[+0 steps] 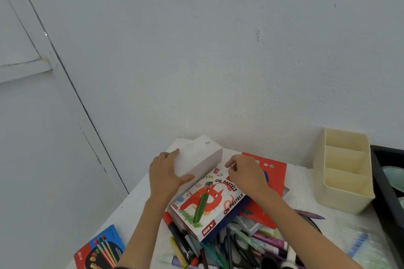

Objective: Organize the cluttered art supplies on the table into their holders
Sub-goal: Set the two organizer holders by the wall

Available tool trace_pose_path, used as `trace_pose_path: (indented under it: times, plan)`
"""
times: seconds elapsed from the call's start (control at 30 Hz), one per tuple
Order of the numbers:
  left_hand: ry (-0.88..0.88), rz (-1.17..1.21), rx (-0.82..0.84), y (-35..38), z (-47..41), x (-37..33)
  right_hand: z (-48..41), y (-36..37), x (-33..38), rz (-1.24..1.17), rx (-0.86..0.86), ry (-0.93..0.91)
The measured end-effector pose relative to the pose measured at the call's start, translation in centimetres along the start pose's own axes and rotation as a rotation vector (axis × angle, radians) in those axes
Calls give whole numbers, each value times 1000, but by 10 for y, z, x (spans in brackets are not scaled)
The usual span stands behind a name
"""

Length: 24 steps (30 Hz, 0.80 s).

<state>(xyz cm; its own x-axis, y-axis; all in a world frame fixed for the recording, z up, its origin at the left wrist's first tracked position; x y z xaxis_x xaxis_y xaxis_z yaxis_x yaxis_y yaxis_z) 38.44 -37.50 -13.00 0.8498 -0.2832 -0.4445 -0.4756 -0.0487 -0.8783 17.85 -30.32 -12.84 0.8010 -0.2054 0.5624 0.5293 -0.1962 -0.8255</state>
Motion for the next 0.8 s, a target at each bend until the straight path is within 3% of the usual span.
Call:
trace_pose_path:
  times: [0.17,0.3,0.37,0.47,0.6,0.7,0.8]
  plan:
    - [63,57,-247,-42,0,-13,-4,1,-1,-84,11,-64]
    - [28,259,-265,-67,0,-26,-6,-10,0,-410,-49,-69]
    - [-13,446,-204,-70,0,-31,-5,-21,-2,-647,-67,-41]
    - [-57,798,-63,-66,1,-45,-6,-28,-1,-981,64,-6]
    - [-35,966,157,-51,8,-82,-4,-46,4,-1258,229,-117]
    - [14,1063,310,-32,12,-110,4,-75,0,-1234,175,-192]
    - [86,1117,412,-18,16,-138,12,-103,-23,-1124,0,-126]
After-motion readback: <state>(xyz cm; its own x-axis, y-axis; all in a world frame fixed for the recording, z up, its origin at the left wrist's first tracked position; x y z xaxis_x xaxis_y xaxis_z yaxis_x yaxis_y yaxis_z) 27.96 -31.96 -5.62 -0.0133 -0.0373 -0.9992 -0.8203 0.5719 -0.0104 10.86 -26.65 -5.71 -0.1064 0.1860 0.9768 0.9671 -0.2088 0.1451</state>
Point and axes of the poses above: each hand's wrist, its own z-axis away from the middle knuckle, its own y-axis out of the palm, x = y × z, the point moved 9 cm from there along -z, towards the middle knuckle, and after that the axes turned 5 degrees about x, right-handed, at the moved point
